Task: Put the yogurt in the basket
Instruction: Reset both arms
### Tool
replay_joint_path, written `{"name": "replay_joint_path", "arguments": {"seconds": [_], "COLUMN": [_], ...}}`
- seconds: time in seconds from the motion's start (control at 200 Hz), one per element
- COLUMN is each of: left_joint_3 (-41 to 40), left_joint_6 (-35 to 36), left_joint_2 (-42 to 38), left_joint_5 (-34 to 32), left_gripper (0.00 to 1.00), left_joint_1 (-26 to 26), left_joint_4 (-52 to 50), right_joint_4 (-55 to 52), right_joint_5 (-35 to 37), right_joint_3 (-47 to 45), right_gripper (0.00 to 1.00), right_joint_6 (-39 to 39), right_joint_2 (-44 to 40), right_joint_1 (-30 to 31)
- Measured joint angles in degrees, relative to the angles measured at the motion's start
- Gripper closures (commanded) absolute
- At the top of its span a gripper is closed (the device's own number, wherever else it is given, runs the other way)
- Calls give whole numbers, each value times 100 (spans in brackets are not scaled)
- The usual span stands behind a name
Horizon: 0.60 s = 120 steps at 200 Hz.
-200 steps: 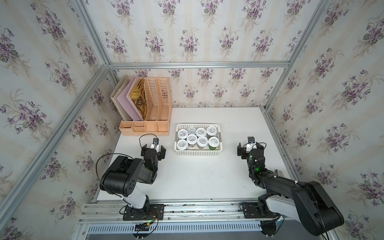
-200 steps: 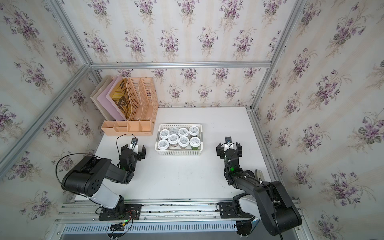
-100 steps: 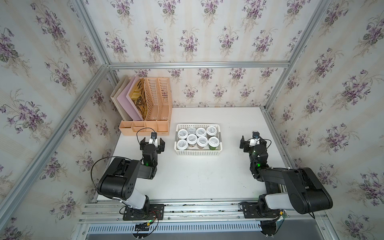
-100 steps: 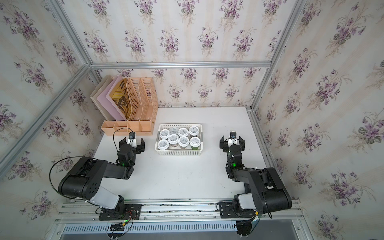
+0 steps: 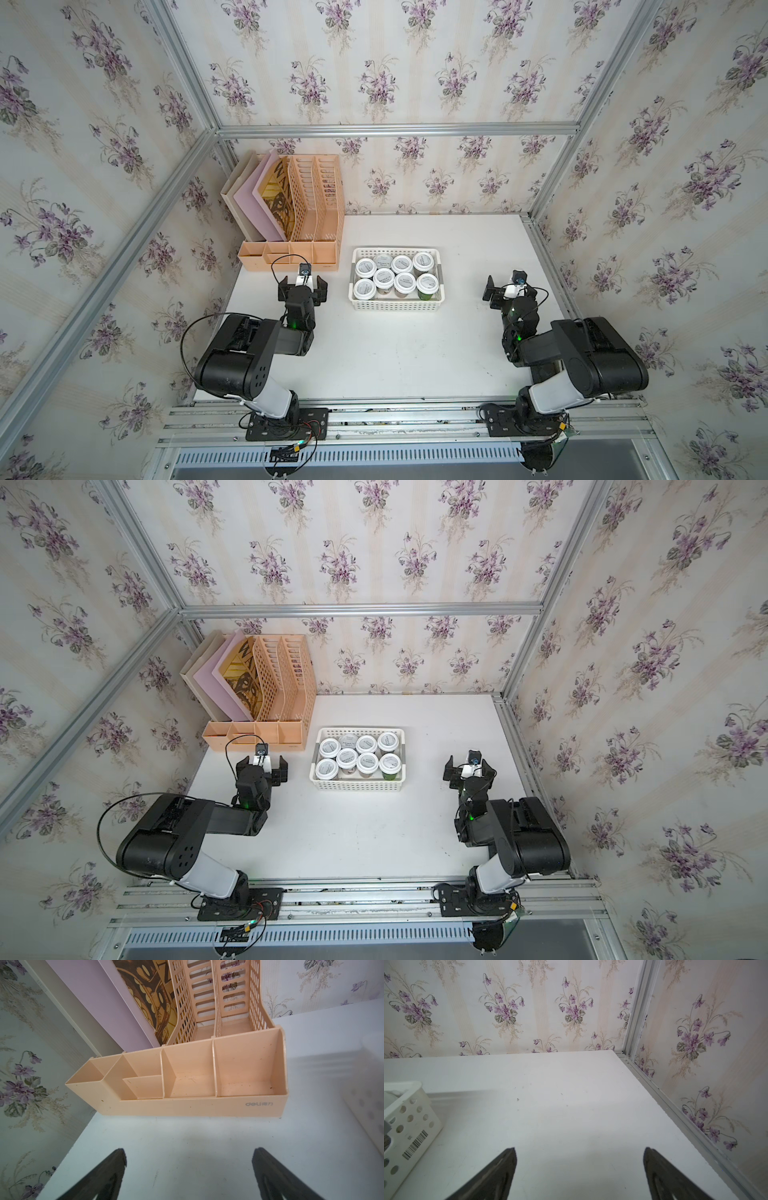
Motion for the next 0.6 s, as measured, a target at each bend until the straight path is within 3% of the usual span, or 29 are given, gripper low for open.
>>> {"name": "replay_joint_path", "arguments": {"seconds": [0.599], "left_joint_3": [4], "left_joint_6": [-2], "left_joint_2": [0], "left_joint_5": [-22], "left_gripper": [1], "left_joint_1": [-4], "left_joint_4": [-52], "right_joint_4": [262], "right_joint_5": [-107], "right_joint_3": [24], "right_gripper": [0], "right_joint_6": [98], "right_joint_2": [48], "right_joint_1": [-22]}}
